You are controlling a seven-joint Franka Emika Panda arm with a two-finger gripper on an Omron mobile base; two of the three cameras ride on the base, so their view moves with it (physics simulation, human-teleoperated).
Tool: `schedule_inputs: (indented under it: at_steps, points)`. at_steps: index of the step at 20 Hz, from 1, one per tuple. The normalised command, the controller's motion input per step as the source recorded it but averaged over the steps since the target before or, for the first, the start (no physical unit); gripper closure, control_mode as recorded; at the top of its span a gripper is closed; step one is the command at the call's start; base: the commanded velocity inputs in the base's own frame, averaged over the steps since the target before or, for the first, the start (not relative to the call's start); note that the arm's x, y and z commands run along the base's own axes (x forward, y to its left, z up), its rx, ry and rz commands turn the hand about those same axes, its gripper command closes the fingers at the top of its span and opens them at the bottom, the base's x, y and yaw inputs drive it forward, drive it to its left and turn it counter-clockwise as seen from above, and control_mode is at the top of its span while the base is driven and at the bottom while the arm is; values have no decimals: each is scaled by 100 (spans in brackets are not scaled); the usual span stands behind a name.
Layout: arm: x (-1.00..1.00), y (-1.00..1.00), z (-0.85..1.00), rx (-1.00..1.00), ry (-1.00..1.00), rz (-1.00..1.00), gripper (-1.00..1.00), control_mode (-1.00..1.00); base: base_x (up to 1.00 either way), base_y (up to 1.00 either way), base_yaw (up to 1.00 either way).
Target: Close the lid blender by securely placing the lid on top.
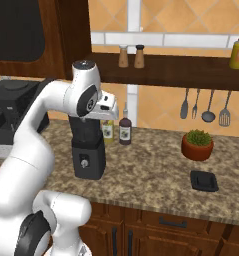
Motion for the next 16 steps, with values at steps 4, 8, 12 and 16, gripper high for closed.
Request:
schedule_inputs:
  at_steps: [4, 8, 12, 16]
  points:
    - [16, -72, 0, 5, 0, 0, -100, -100, 0, 0, 0]
    - [10, -59, 0, 2, 0, 0, -100, -100, 0, 0, 0]
    - [0, -42, 0, 3, 0, 0, -100, -100, 0, 0, 0]
    - [0, -72, 0, 7, 0, -5, -100, -100, 0, 0, 0]
